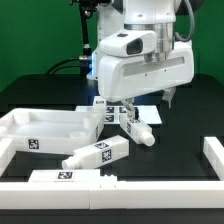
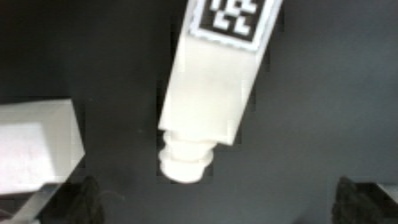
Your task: Assemble desk
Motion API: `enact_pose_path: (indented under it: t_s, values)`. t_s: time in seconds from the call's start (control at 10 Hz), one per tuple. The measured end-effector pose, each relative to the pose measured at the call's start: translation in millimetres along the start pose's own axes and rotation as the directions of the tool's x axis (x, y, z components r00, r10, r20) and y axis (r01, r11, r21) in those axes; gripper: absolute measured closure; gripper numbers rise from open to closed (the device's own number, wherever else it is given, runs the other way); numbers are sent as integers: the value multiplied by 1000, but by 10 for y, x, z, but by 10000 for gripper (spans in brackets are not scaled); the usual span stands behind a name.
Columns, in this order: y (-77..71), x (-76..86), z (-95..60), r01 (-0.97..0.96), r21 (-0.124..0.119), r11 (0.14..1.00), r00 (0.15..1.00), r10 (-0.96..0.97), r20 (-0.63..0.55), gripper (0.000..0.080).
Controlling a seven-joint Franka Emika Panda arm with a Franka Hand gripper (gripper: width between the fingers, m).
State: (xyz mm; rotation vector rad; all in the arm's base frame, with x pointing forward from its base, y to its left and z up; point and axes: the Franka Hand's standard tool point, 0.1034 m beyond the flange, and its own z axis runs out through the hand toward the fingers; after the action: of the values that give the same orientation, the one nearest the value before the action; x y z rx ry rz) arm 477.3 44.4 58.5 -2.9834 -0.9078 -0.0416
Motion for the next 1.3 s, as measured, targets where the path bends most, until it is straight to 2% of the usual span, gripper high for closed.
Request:
enact_pose_path:
  t_s: [0.2, 0.3, 0.4, 0.8, 1.0, 1.2, 1.3]
  values:
    - [-7, -65, 37, -51, 0, 999, 998, 51, 20, 150]
    - [-47, -138, 58, -153, 12, 988, 986, 152, 68, 150]
    - [-70, -143, 59, -197, 16, 980, 976, 195, 94, 150]
    - [-66, -146, 76, -182, 18, 983, 980, 180, 90, 150]
    - [-121, -302, 306, -266, 38, 963, 956, 259, 141, 150]
    - [-110, -267, 350, -274, 36, 961, 954, 267, 135, 150]
    - [-93, -323, 420, -256, 33, 966, 961, 251, 113, 150]
